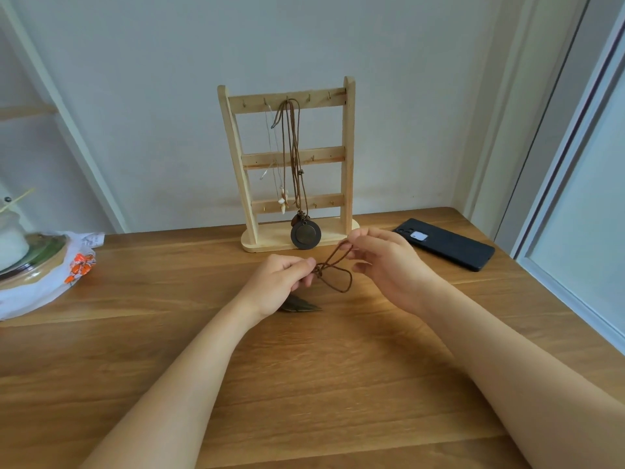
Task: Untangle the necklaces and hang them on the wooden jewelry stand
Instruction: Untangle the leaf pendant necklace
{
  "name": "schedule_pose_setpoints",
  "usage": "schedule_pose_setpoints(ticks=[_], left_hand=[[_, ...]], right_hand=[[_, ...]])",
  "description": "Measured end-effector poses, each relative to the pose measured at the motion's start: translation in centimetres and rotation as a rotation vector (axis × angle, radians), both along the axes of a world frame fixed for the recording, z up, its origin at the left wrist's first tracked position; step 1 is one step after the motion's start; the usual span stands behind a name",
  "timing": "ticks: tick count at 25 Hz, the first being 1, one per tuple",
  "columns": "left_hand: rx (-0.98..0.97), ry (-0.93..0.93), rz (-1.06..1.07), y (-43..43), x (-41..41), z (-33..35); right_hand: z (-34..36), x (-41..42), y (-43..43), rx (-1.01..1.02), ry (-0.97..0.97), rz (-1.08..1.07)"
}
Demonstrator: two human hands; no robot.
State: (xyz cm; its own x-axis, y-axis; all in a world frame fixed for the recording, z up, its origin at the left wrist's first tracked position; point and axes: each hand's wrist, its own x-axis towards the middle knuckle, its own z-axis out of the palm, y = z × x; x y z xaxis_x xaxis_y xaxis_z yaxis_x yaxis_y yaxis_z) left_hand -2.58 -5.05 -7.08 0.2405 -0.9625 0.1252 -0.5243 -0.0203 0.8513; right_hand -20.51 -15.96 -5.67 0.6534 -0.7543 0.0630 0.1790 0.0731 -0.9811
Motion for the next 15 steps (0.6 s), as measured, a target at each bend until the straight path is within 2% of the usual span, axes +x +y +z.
schedule_pose_setpoints(ticks=[2, 7, 9, 11, 15], left_hand=[[-0.002, 0.011, 0.004, 0.0, 0.0, 0.0], [-0.007, 0.012, -0.004, 0.1, -0.2, 0.2], [-0.006, 0.006, -0.002, 0.1, -0.2, 0.3], [-0.002, -0.001, -0.003, 0.1, -0.2, 0.2], [0.019, 0.015, -0.003, 0.3, -0.2, 0.1]], right_hand=[[0.0, -0.2, -0.2, -0.068, 0.032, 0.012], [-0.6, 0.0, 0.5, -0.514, 0.308, 0.032], [-0.6, 0.1, 0.6, -0.6, 0.345, -0.013], [-0.4, 0.0, 0.6, -0.478, 0.258, -0.074], [0.4, -0.8, -1.2, 0.161, -0.086, -0.22]])
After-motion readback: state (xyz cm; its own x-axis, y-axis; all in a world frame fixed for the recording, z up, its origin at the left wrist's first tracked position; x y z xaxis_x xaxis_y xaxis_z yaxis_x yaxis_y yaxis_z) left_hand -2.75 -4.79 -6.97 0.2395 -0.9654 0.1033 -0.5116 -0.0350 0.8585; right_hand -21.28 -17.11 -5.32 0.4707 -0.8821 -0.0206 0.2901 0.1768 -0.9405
